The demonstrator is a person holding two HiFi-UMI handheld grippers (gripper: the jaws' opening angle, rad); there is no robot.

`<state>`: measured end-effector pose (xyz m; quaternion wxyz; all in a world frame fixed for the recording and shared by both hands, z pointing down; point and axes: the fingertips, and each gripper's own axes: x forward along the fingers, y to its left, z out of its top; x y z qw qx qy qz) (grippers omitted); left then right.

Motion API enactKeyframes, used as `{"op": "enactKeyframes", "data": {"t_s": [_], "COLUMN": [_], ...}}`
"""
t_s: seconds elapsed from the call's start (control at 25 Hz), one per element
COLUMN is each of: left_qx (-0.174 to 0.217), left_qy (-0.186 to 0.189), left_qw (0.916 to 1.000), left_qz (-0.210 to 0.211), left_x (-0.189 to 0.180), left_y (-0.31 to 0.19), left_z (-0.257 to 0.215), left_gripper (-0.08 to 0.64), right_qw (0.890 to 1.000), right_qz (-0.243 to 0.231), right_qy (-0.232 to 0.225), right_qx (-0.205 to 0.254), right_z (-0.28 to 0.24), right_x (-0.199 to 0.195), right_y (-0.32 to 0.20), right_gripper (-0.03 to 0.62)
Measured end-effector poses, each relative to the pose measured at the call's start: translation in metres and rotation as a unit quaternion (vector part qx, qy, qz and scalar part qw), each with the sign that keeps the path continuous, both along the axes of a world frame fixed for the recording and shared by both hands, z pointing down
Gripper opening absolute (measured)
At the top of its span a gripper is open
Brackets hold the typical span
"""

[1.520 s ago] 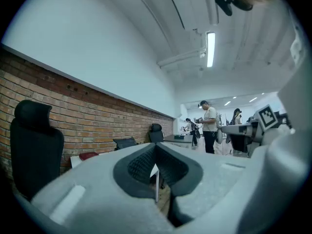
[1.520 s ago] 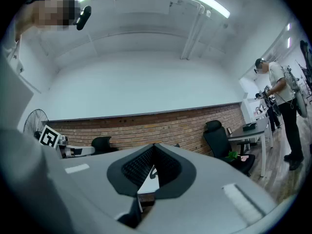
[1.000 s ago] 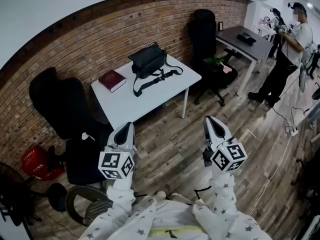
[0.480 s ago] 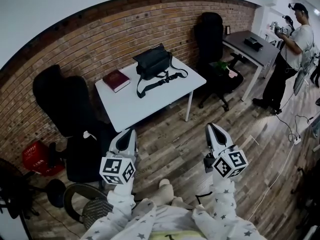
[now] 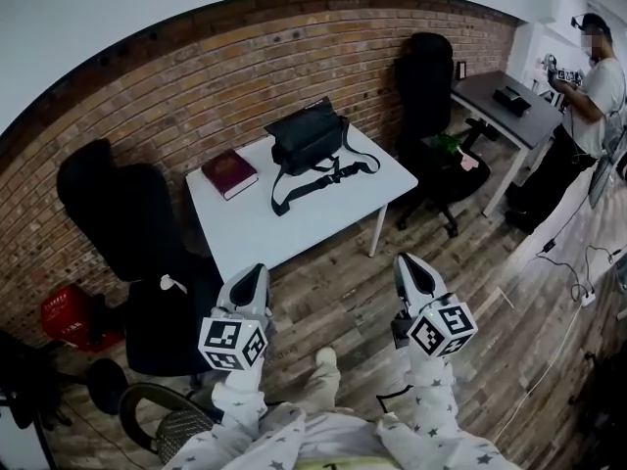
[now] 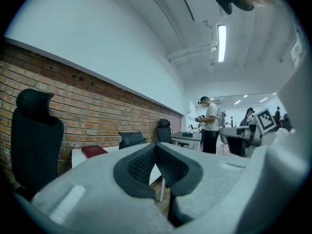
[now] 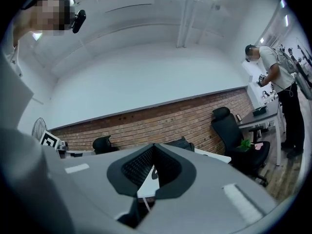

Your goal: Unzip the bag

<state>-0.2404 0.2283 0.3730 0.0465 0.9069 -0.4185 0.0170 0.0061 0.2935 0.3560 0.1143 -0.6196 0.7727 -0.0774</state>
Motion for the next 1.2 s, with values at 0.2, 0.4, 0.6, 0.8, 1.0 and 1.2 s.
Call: {"op": "enactKeyframes", "data": {"t_s": [0.2, 0.4, 0.6, 0.8, 1.0, 1.2], "left_qx": [-0.009, -0.017, -0.014, -0.009, -0.019, -0.033], "left_qy": [0.003, 0.004, -0.001, -0.005, -0.003, -0.003], "left_qw": [0.9998, 0.9997, 0.9999, 0.9999, 0.9997, 0.9988], "left_qz": [-0.018, -0.019, -0.003, 0.004, -0.016, -0.036], "left_x": [0.009, 0.026, 0.045, 0.059, 0.060, 0.070], "left_y": [-0.071, -0.131, -0.169, -0.199, -0.226, -0.257], "left_z": [0.006, 0.008, 0.010, 0.008, 0.012, 0.024], "left_gripper": [-0.002, -0.002, -0.002, -0.002, -0.002, 0.000], "right_qw": [1.000, 1.000, 1.000, 1.000, 0.999, 0.998], "right_qz": [-0.013, -0.022, -0.026, -0.029, -0.040, -0.057], "right_qy": [0.000, 0.000, 0.000, 0.002, 0.019, 0.016], "right_qx": [-0.006, -0.011, -0.008, 0.004, -0.004, -0.014], "right_z": [0.005, 0.004, 0.002, -0.001, 0.006, 0.017], "right_x": [0.016, 0.029, 0.039, 0.048, 0.052, 0.065], "right_y": [-0.077, -0.140, -0.180, -0.209, -0.238, -0.281], "right_gripper": [0.008, 0.009, 0.008, 0.009, 0.009, 0.012]}}
